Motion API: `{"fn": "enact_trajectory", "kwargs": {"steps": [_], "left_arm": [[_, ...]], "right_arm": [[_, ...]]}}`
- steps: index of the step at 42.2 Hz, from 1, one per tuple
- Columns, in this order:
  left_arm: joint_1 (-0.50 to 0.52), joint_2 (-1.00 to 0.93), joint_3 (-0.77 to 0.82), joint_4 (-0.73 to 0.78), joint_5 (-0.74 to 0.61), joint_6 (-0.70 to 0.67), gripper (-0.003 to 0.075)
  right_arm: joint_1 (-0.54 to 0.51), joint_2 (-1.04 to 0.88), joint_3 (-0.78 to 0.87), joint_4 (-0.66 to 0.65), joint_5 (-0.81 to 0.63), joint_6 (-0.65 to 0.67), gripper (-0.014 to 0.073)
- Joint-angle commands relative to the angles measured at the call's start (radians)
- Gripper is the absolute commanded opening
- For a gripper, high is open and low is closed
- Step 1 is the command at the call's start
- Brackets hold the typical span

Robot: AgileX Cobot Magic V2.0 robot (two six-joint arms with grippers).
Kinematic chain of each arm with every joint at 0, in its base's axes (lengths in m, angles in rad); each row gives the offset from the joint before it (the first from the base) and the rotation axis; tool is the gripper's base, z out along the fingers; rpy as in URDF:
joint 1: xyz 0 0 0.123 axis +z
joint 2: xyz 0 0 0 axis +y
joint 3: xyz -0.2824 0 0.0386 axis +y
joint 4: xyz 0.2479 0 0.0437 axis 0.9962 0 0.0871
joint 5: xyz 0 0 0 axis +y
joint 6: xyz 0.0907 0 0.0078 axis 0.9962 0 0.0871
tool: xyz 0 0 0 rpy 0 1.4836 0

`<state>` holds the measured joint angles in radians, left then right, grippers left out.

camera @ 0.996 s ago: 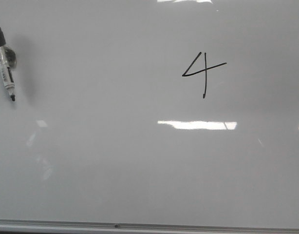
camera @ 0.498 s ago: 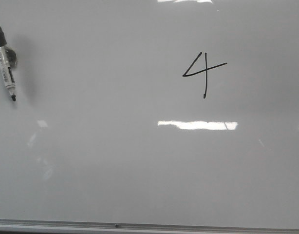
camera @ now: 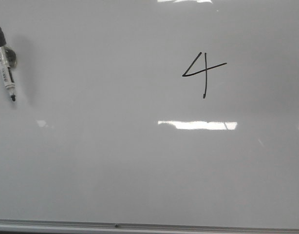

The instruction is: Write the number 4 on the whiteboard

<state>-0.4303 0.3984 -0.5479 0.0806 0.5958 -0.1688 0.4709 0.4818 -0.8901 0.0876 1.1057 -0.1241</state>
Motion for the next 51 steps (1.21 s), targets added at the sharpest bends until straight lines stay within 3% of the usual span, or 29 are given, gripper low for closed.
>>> {"fn": "enact_trajectory", "kwargs": {"steps": [1,10,18,26,39,51], "left_arm": [[0.092,-0.104,0.088,-0.032,-0.185,0.002,-0.0020],[0.266,-0.309,0.317,-0.032,-0.394,0.093,-0.0020],[0.394,-0.399,0.406,-0.086,-0.398,0.093,-0.0020],[0.387,-0.418,0.447,-0.089,-0.436,0.096,-0.0020],[0.360,-0.420,0.562,-0.087,-0.651,0.098,-0.0020],[0.339,-0.420,0.560,-0.081,-0.688,0.103,-0.0020]], "right_arm": [[-0.007,0.006,-0.031,-0.008,-0.062,-0.007,-0.0069],[-0.007,0.006,-0.031,-0.008,-0.062,-0.007,-0.0069],[-0.007,0.006,-0.031,-0.008,-0.062,-0.007,-0.0069],[-0.007,0.006,-0.031,-0.008,-0.061,-0.007,-0.0069],[-0.007,0.006,-0.031,-0.008,-0.059,-0.007,-0.0069],[-0.007,0.006,-0.031,-0.008,-0.056,-0.007,-0.0069]]}}
